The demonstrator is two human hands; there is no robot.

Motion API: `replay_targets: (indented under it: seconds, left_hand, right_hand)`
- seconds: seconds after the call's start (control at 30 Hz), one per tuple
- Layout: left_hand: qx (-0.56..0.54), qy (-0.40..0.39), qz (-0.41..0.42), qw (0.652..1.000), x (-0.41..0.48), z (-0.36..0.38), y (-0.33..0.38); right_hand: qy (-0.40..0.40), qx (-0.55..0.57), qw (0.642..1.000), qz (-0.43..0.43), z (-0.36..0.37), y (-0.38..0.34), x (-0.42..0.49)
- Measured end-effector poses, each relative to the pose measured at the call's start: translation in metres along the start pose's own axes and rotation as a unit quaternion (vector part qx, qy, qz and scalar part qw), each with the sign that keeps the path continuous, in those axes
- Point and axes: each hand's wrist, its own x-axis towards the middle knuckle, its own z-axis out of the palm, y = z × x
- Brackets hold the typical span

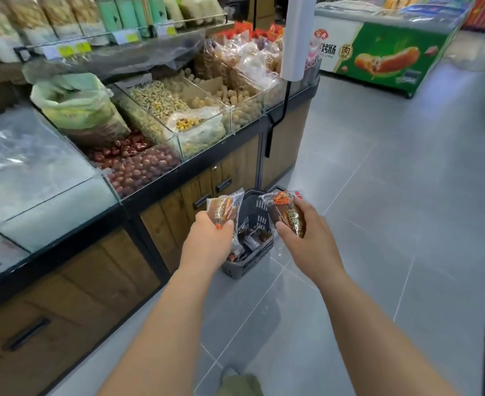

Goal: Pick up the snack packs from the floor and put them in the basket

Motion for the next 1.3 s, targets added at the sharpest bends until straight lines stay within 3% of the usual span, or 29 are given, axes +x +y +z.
replay_targets:
  seconds: [0.37, 0.77, 0.9, 1.0, 1.3]
  left_hand:
    - [-0.004, 0.009, -0.07, 0.998, 0.183, 0.049, 0.043]
    - [-0.025, 0.051, -0.252, 0.966, 0.334, 0.144, 0.043]
    - [-0.042, 0.086, -0.362, 0.927, 0.356, 0.181, 0.014]
    - [-0.041, 0.061, -0.424, 0.903, 0.369, 0.216, -0.028]
    - [-0.126, 0.039, -0.465, 0.876, 0.426, 0.307, -0.136]
  right_hand:
    - [-0.075, -0.006, 0.997, 0.018, 0.041, 0.03, 0.21]
    - [-0.28, -0.023, 0.96, 0.019, 0.102, 0.109, 0.426]
    - [-0.34, -0.021, 0.938, 0.065, 0.136, 0.146, 0.456]
    - [-0.369, -0.022, 0.923, 0.108, 0.164, 0.177, 0.465]
    - [-0.412, -0.043, 0.894, 0.172, 0.273, 0.284, 0.461]
